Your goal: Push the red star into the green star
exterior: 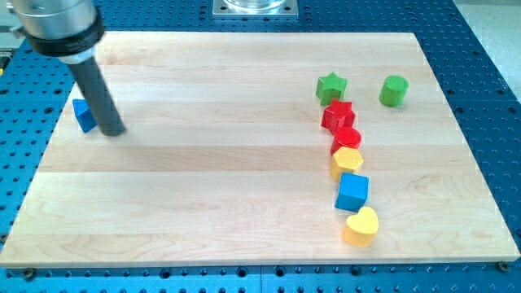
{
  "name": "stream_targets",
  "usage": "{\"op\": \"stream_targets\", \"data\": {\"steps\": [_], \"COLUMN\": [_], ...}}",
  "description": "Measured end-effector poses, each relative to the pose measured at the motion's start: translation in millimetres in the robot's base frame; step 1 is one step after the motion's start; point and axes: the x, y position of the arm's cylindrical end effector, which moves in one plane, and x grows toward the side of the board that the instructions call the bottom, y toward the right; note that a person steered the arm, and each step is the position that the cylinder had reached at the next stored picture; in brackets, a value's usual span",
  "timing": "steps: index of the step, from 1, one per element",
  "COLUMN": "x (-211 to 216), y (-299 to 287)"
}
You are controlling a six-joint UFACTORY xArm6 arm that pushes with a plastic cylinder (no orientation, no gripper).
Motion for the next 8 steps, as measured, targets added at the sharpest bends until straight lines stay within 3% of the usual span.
{"op": "stream_targets", "data": {"steps": [3, 5, 7, 8], "x": [-24, -96, -62, -71], "y": [224, 277, 372, 369]}}
